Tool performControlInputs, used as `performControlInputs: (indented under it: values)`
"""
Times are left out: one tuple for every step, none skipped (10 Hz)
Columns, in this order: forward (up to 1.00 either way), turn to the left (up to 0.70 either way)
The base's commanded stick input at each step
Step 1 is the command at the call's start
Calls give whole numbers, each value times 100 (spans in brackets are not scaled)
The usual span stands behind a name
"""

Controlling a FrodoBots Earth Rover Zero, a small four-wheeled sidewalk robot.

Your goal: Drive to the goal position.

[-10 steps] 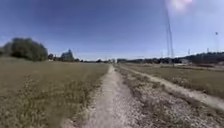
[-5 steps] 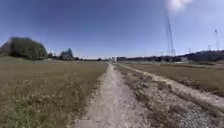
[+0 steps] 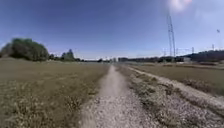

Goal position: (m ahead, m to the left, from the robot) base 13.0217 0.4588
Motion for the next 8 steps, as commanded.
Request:
performControlInputs:
  values:
    - [70,0]
    - [70,0]
    - [70,0]
    - [70,-34]
    - [70,-35]
    - [70,-35]
    - [70,-15]
    - [70,-35]
